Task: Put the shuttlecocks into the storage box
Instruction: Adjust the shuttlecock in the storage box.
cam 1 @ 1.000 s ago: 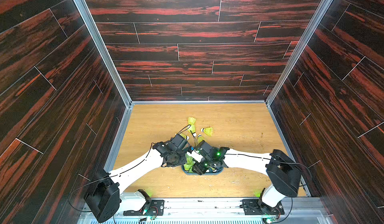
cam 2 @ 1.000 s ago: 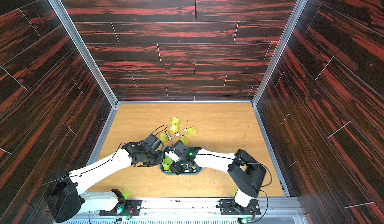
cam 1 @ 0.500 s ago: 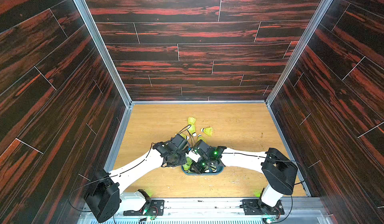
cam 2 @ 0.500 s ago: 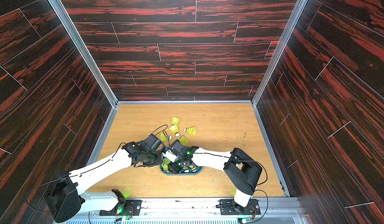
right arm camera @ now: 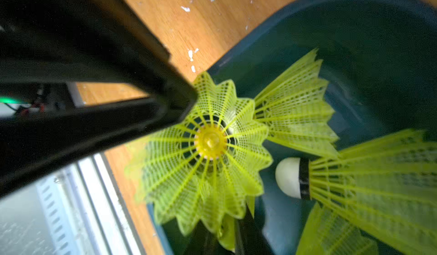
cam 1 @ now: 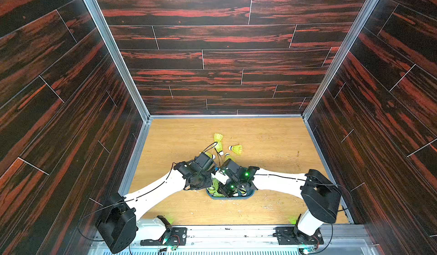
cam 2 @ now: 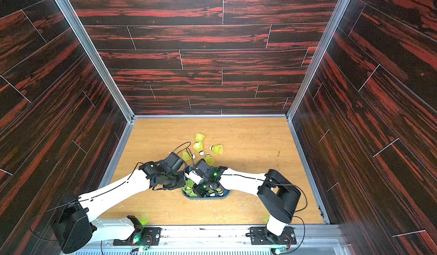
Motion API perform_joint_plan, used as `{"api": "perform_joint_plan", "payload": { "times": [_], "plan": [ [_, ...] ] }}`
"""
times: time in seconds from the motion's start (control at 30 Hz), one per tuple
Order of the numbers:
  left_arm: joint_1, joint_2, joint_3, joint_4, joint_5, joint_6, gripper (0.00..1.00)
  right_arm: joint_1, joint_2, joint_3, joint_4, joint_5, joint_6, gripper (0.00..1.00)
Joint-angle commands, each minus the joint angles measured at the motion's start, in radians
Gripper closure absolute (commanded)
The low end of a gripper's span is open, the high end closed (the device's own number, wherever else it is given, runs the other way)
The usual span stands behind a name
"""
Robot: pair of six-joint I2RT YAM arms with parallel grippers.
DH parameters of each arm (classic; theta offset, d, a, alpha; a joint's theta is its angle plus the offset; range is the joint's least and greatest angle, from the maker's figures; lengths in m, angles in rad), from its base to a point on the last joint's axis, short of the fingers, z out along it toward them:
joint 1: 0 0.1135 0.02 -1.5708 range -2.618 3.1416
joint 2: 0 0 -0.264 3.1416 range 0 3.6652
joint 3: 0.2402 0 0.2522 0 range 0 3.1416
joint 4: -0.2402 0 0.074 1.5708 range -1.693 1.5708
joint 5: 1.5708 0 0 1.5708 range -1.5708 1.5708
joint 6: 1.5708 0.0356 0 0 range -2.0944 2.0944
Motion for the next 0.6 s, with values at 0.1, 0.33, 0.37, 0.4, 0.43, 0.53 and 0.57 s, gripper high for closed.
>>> {"api": "perform_joint_plan", "payload": {
  "times": [0.1,0.33,0.37,0.4,0.43,0.53,0.57],
  "plan": [
    [0.005,0.002,0.004,0.011,0.008,0.007,0.70,0.005,-0.054,-0.018,-0.054,0.001,0.044,0.84],
    [0.005,0.000,0.015,0.012,0.012,0.009,0.70,0.004,-0.034,-0.017,-0.085,0.003,0.072,0.85],
    [0.005,0.003,0.016,0.011,0.015,0.008,0.70,0.005,-0.033,-0.017,-0.089,0.008,0.078,0.85],
    [0.005,0.008,0.016,0.011,0.017,0.010,0.70,0.004,-0.033,-0.016,-0.095,0.013,0.081,0.85],
    [0.006,0.014,0.015,0.012,0.019,0.011,0.70,0.003,-0.034,-0.018,-0.098,0.018,0.088,0.85],
    [0.007,0.034,0.013,0.007,0.014,0.025,0.70,0.000,-0.044,-0.020,-0.111,0.023,0.097,0.85],
    [0.005,0.038,0.014,0.005,0.009,0.030,0.71,-0.002,-0.048,-0.018,-0.117,0.023,0.097,0.85]
  ]
}}
